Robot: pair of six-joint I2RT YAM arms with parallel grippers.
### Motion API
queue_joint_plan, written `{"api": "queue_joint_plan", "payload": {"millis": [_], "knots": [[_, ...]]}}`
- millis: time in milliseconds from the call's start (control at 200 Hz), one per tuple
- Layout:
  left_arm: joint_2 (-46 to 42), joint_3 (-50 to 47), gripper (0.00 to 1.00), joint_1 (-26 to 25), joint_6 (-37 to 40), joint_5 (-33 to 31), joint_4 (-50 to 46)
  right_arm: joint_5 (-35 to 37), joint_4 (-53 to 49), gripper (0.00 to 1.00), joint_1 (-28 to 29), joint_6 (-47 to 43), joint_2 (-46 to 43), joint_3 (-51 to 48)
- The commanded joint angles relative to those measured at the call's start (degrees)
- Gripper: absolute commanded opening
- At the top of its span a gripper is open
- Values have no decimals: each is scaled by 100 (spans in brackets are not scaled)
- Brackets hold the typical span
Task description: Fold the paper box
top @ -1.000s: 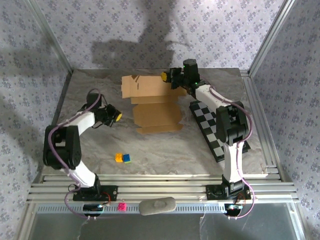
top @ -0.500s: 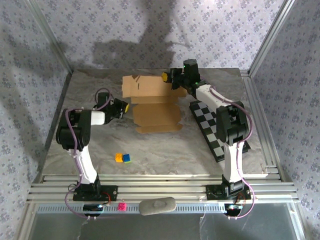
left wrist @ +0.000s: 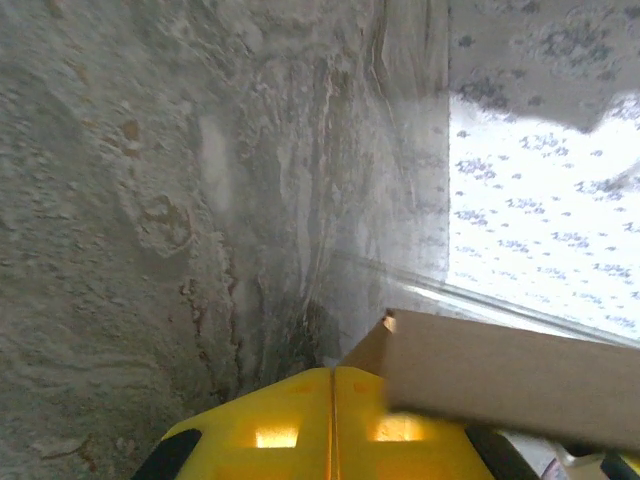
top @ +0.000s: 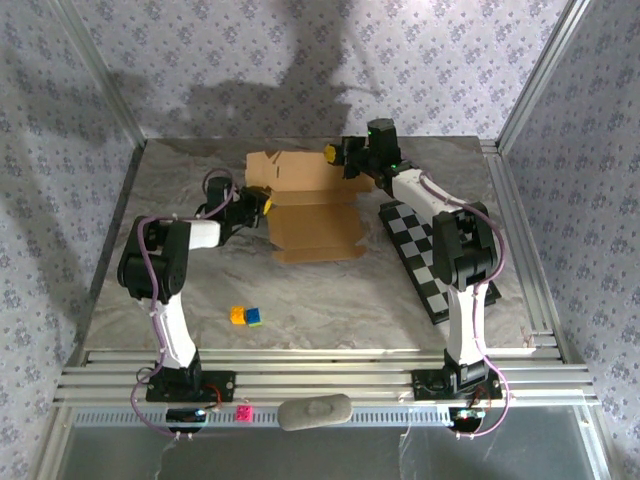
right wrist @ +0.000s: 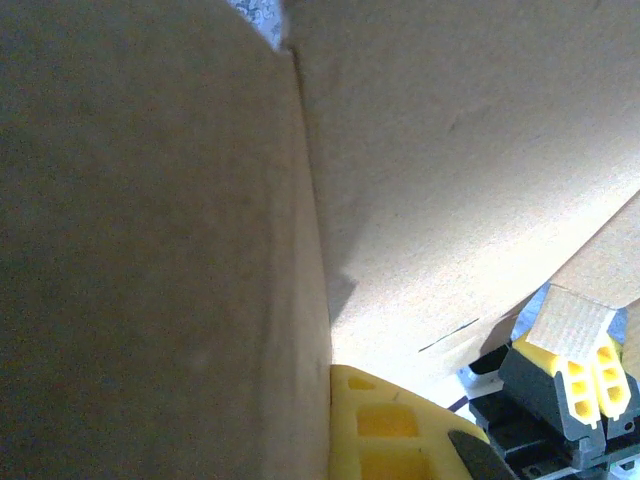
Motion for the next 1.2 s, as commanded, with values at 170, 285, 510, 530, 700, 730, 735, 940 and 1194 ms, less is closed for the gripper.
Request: {"api": "queue_joint_plan", "payload": {"millis": [170,285,510,530,700,730,735,940,1194], "knots": [[-176,1607,10,-494,1946,-671,-3370,40,38,0,48,169,99,72],[130,2378,10,-771,2724,-1198,-4765,49,63,0,82,193,91,25],[571,2857,7,-988,3295,-1665,-5701,14,52,0,106,90,109,22],[545,2825,7,-993,3300,-1670,-5682,12,32,0,104,61,113,21],[-198,2592,13,-950,3203,-1516,-5411,-77,-391,0,77,-626,154,184],[-418,2535,16,-939,3183,-1477,-5342,-91,-494,0,88,-757,170,216],[-457,2526,17,-936,3181,-1469,-5337,-95,-505,0,88,-777,177,222],[-2032,1948,38,-648,2790,-956,-4945,-127,-441,0,162,-1294,329,135],[-3219,910,40,826,2203,-564,-4672,-251,213,0,235,-1621,342,-335]]}}
